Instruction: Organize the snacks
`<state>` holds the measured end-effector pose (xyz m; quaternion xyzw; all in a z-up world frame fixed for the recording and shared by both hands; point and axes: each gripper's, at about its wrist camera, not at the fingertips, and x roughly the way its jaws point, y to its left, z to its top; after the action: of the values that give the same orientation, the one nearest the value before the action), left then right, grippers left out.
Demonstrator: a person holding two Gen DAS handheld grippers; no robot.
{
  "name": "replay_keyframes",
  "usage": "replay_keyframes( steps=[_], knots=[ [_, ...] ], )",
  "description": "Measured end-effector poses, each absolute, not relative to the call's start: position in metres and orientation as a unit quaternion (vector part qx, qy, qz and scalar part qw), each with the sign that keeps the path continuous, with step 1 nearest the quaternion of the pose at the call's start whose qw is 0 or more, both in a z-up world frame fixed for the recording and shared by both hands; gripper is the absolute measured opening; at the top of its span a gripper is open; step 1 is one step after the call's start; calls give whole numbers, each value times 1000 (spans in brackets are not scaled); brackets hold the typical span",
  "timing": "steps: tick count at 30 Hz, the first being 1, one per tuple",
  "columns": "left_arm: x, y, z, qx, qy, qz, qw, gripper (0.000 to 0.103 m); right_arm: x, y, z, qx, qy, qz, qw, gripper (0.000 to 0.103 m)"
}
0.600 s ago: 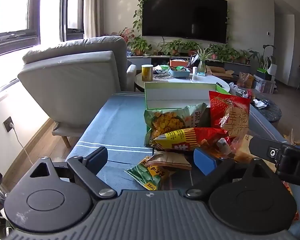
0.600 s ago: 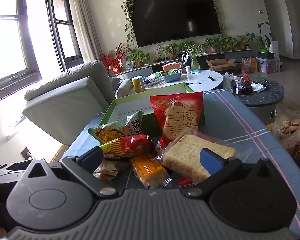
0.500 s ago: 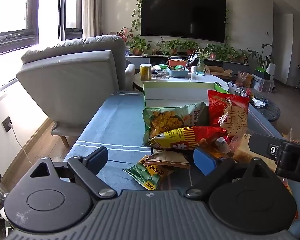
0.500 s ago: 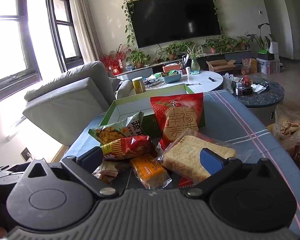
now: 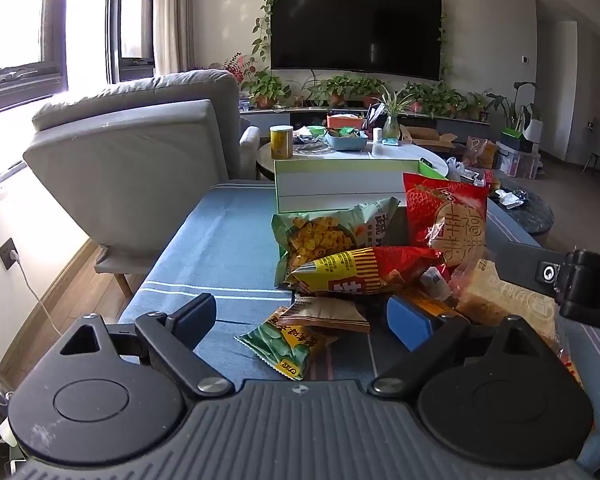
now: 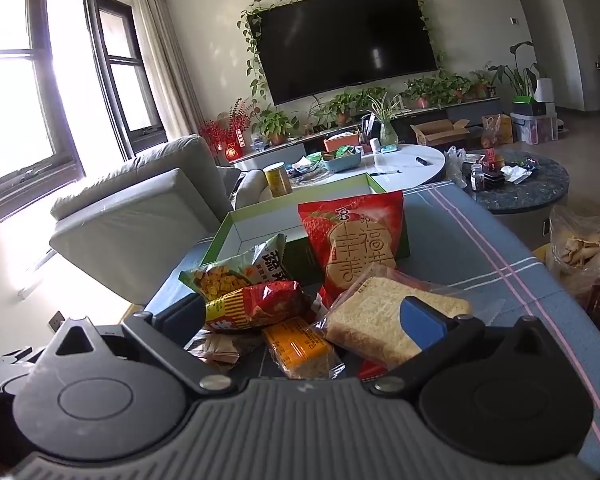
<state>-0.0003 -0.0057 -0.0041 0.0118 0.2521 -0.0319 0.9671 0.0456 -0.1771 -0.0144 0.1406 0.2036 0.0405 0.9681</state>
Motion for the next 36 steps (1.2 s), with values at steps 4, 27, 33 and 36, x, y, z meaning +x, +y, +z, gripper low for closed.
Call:
replay_keyframes(
  steps=[4, 27, 33, 36],
  knots=[
    [-1, -6, -5, 14, 254, -32, 967, 92, 46, -176, -15, 134, 207, 40, 968, 68],
    [-2, -11, -11, 14, 264, -41, 964, 92, 46, -175, -20, 137, 218, 51, 965, 68],
    [-2, -10, -12, 14, 267, -40, 963, 92, 45, -174, -21, 138, 221, 54, 964, 68],
    [-2, -11, -13, 14, 267, -40, 963, 92, 45, -174, -21, 139, 221, 53, 964, 68]
  ],
)
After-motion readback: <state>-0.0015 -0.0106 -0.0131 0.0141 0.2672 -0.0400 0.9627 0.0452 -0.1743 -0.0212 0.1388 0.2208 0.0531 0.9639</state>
